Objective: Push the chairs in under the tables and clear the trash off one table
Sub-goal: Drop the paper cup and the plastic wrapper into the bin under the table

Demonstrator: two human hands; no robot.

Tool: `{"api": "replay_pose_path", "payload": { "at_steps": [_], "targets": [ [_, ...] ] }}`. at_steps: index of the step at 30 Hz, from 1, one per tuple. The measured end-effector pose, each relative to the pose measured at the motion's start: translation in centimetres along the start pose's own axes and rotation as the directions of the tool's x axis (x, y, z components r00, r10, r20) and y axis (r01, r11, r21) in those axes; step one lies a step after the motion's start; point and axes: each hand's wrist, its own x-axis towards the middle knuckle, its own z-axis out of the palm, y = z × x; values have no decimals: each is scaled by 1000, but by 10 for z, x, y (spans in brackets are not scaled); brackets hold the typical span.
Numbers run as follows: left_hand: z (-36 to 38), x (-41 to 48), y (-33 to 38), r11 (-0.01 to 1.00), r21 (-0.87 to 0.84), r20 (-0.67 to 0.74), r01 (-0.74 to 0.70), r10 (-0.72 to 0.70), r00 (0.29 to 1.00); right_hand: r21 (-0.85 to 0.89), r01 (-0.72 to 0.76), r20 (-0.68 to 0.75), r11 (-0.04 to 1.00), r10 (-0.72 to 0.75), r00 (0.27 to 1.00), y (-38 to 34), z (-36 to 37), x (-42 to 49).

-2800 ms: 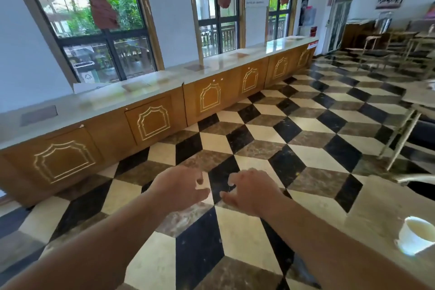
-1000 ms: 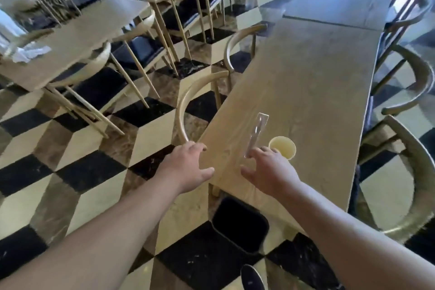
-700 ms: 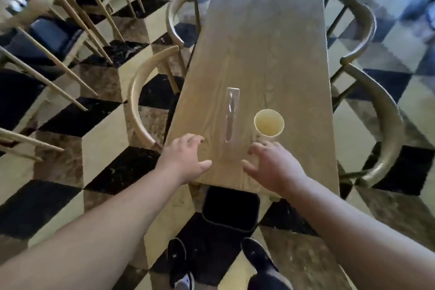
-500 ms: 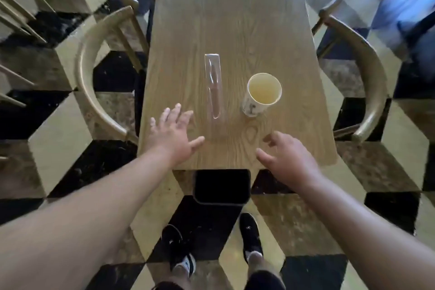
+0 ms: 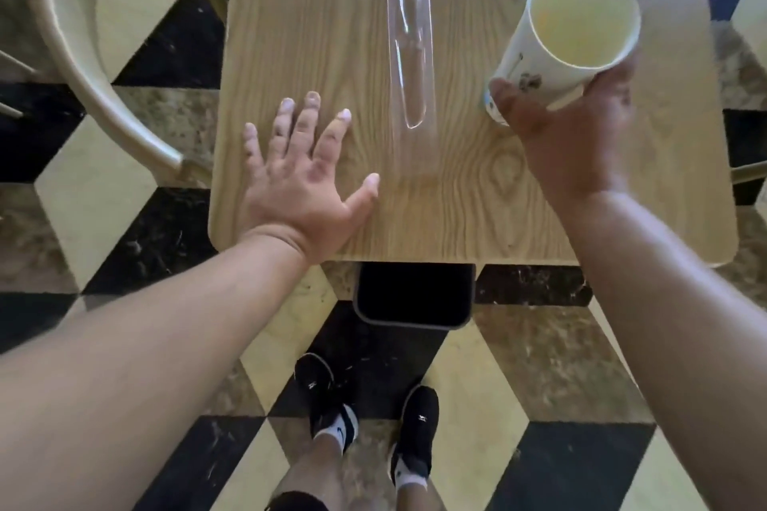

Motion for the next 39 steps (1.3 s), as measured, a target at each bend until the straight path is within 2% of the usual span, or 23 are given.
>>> {"api": "replay_pose_path", "payload": {
  "at_steps": [4, 9, 12, 15, 17, 19, 21, 23, 27, 30, 33, 36, 37, 39],
  "targets": [
    [0, 1, -1, 1000, -8, -16, 14, -14, 1000, 49, 3, -7, 999, -3, 1000, -11, 10, 3],
    [1, 1, 0, 1000, -22, -33, 15, -16, 999, 45, 7, 223, 999, -17, 975, -21, -20, -64],
    [2, 1, 0, 1000, -22, -42, 13, -13, 999, 111, -11, 414, 994, -36, 909, -26, -44, -127],
    [3, 1, 0, 1000, -25, -53, 15, -16, 998, 117, 54, 550, 992, -110, 828, -20, -48, -174],
    [3, 1, -1, 1000, -20, -57, 15, -16, 998, 1, 122, 652, 992, -93, 752, 7, -37, -191],
    [2, 1, -1, 1000, -19, -55, 11, -12, 998, -185, 158, 721, 970, 25, 693, 45, -23, -199],
    [2, 1, -1, 1000, -20, -52, 10, -11, 999, -329, 153, 746, 932, 157, 648, 81, -10, -199],
    [1, 1, 0, 1000, -20, -51, 10, -11, 999, -395, 135, 758, 909, 239, 607, 109, 2, -192],
    [1, 0, -1, 1000, -30, -55, 6, -7, 998, -454, 205, 753, 867, 250, 608, 142, 20, -182],
    [2, 1, -1, 999, -36, -54, 5, -7, 999, -488, 286, 773, 825, 257, 580, 154, 26, -179],
    [2, 0, -2, 999, -42, -55, 0, -3, 998, -527, 306, 773, 793, 297, 561, 149, 26, -181],
    [2, 0, -2, 999, -43, -53, 1, -3, 999, -473, 295, 808, 830, 277, 519, 111, 20, -185],
    [2, 0, -2, 999, -43, -53, 1, -3, 999, -436, 312, 829, 844, 241, 505, 92, 17, -188],
    [2, 1, -2, 999, -40, -53, 1, -3, 999, -323, 378, 844, 867, 83, 530, 50, 11, -190]
  ]
}}
